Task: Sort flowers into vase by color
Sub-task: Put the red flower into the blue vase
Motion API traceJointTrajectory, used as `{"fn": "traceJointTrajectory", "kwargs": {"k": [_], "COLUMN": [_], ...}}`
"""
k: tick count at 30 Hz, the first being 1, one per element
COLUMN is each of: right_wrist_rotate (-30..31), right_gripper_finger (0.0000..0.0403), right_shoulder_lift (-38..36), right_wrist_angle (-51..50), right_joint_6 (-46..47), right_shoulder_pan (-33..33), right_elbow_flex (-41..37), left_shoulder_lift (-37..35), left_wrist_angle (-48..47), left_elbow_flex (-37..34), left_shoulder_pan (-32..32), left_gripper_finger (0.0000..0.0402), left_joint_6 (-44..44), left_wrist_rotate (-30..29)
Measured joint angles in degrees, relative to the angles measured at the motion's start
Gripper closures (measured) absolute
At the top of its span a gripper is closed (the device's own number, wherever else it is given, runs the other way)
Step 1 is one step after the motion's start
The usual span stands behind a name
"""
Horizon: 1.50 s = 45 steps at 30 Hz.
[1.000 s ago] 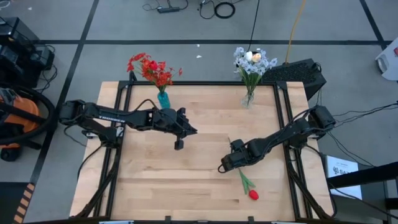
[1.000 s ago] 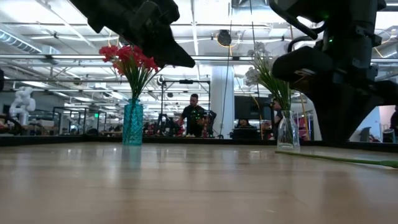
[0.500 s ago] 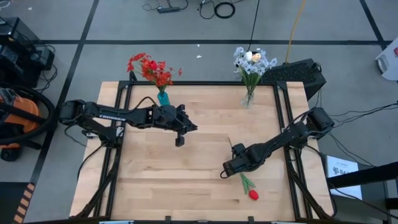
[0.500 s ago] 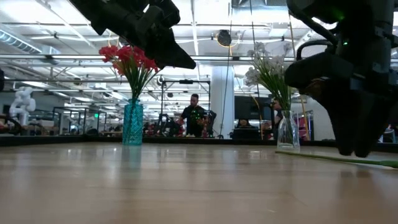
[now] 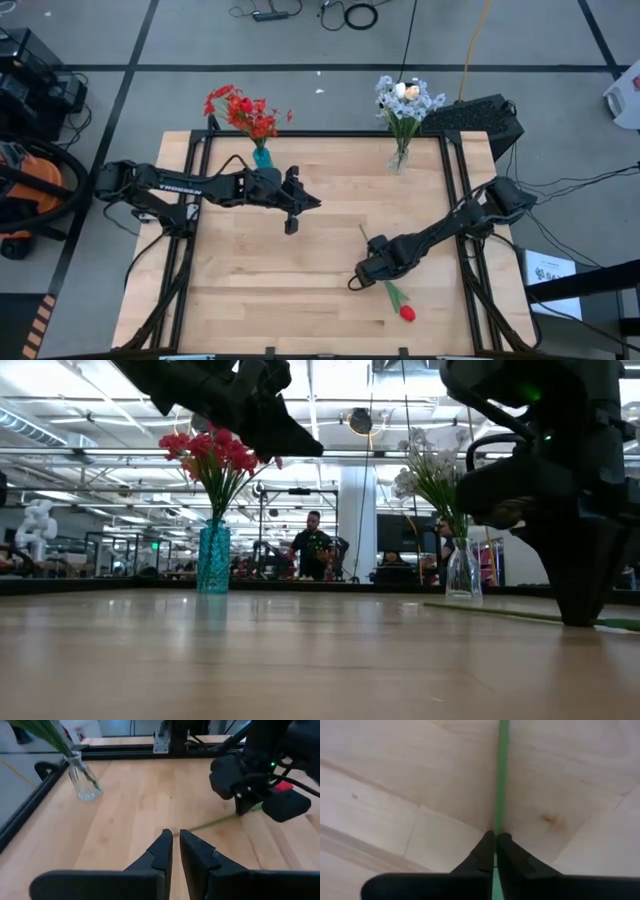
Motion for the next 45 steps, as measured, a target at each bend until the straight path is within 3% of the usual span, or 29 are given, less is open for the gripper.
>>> {"fn": "traceJointTrajectory", "kwargs": {"k": [6, 12, 17, 21, 26, 31, 38, 45], "right_wrist_rotate": [2.46, 6.28, 6.07, 1.37, -3.16, -8.66, -8.81, -8.62], "right_gripper_finger": [0.0401, 0.0402, 0.0402, 0.0403, 0.0403, 0.0403, 0.0402, 0.0402], "right_shoulder_lift": [-6.61, -16.16, -21.4, -22.8, -21.35, -18.99, -18.73, -18.91], "right_wrist_angle": [-3.62, -4.27, 1.09, 10.19, 18.27, 23.04, 27.91, 30.48], "right_joint_6": [-8.43, -13.58, -17.76, -22.41, -24.07, -24.12, -24.79, -25.06], "right_shoulder_pan": [-4.01, -11.36, -19.49, -24.39, -28.35, -29.97, -30.05, -30.08], "right_elbow_flex": [0.43, 0.58, 0.6, 0.67, 0.67, 0.67, 0.71, 0.71], "left_shoulder_lift": [0.02, 0.02, 0.02, 0.02, 0.02, 0.51, 1.27, 4.35], "left_wrist_angle": [2.62, 5.94, 5.38, 5.35, 5.27, 4.99, 6.11, 7.97], "left_elbow_flex": [0.0, 0.04, 0.04, 0.04, 0.04, 0.04, 0.04, 0.09], "left_shoulder_pan": [-0.2, -1.7, -3.4, -5.34, -6.67, -6.64, -7.28, -8.57], "left_gripper_finger": [0.0362, 0.0362, 0.0362, 0.0362, 0.0362, 0.0342, 0.0277, 0.027], "left_joint_6": [12.54, 18.25, 30.34, 42.74, 54.06, 59.75, 71.26, 80.59], "left_wrist_rotate": [-0.81, -10.35, -16.51, -20.81, -21.22, -21.06, -16.86, -17.09]}}
